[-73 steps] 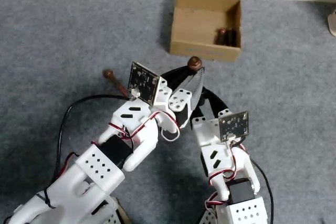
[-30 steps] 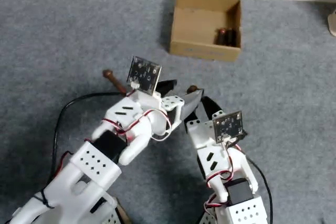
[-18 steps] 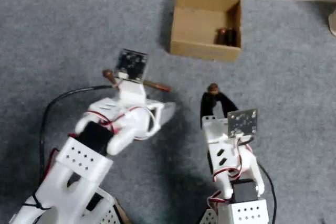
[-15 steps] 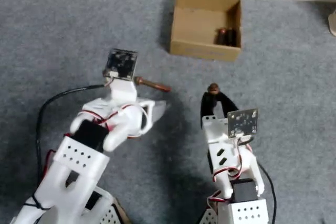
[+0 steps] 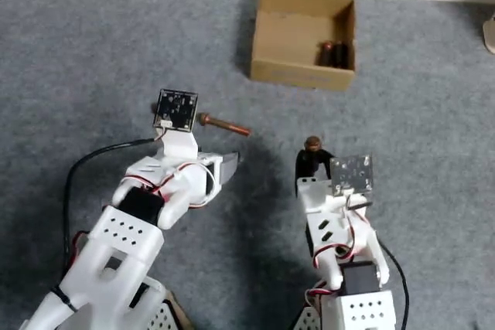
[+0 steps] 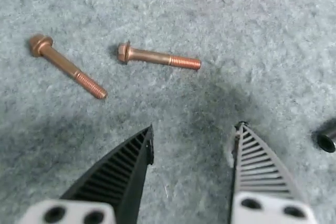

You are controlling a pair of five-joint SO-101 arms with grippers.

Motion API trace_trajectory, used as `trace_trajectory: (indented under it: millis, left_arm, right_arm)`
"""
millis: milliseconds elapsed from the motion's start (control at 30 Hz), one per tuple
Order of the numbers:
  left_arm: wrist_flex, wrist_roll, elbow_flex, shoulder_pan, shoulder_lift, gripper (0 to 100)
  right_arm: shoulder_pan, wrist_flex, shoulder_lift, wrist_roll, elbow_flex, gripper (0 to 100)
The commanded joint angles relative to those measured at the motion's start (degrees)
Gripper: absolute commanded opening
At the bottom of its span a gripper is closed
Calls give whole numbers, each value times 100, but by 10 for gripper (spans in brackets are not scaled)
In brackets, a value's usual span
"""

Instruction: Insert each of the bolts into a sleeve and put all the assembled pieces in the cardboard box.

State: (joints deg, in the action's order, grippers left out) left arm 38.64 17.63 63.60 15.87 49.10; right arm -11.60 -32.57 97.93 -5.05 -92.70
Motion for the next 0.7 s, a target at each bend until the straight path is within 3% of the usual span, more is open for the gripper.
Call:
trace_trajectory:
  millis: [0, 300, 667]
  left_arm:
    - [-123, 26, -22, -66, 40, 239]
    - [-141, 18, 84, -66, 40, 239]
    - [-141, 18, 92, -66, 40, 239]
  right_arm:
    - [75, 40, -822, -53, 884, 5]
    - [84, 101, -3433, -53, 2765, 5]
    - [734, 1358, -6114, -53, 4374, 5]
